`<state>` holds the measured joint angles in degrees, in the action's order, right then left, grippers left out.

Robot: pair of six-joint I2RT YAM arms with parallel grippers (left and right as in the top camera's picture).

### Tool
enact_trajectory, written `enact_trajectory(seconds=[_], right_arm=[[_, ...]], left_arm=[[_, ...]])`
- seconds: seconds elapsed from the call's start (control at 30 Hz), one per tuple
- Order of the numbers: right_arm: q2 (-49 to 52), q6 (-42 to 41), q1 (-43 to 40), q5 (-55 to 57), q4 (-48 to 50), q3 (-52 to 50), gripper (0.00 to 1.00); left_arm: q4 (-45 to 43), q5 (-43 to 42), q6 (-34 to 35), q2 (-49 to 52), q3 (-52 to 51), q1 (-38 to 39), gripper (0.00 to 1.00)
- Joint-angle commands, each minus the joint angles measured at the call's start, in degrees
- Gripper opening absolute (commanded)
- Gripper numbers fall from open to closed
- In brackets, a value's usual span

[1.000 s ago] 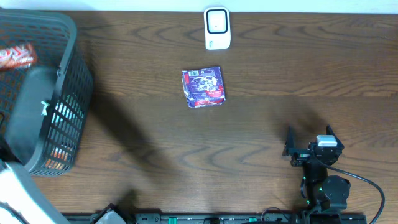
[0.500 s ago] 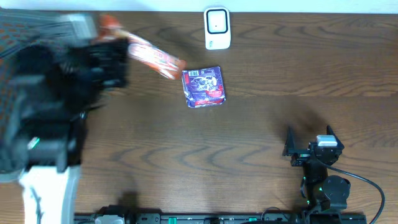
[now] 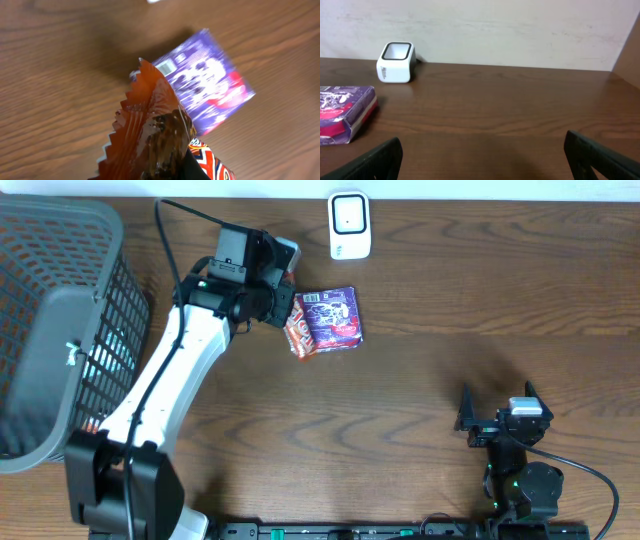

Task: Scan the item barcode
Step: 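Grasp the orange chocolate bar and place it left of the purple pack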

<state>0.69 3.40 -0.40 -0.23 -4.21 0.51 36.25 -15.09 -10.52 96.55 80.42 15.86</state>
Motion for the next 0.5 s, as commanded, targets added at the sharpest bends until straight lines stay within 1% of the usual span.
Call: enact_trajectory(seconds=[0.0,0.03,0.07,0.1,0.13,0.3,0.37,0.47], right_arm=[[-0.31,0.28,0.39,-0.09,-0.09,-0.22,0.99],[-0.31,0.31,0.39,-0.09,-0.09,-0.20,0.99],[-0.31,0.31,0.39,-0.09,-0.09,-0.22,0.99],[-0.31,0.31,0.39,-0.09,-0.09,-0.20,0.99],[-0.31,0.31,0.39,-0.09,-0.11,-0.20,0.99],[-0.31,0.31,0.39,-0.09,-0.09,-0.22,0.99],[-0.31,0.31,0.39,-0.09,-0.09,-0.20,0.99],[-0.31,0.31,0.39,-0.09,-0.11,-0.20,0.99]], left_arm=[[0.85,4.22,-6.32,0.20,0.37,-0.09,0.07],[1.01,4.22,-6.38,0.31,0.37,-0.07,0.13],[1.03,4.22,-6.38,0.33,0.37,-0.07,0.35],[1.01,4.22,-6.38,0.33,0.37,-0.07,0.63],[0.98,4.24,-6.38,0.31,0.37,-0.07,0.73],[-0.31,5.42,-6.34,-0.28,0.61,-0.09,0.73],[-0.76,8.59,-6.29,-1.31,1.31,-0.09,0.73],[-1.22,16.65,-4.74,-4.33,3.41,-0.72,0.73]])
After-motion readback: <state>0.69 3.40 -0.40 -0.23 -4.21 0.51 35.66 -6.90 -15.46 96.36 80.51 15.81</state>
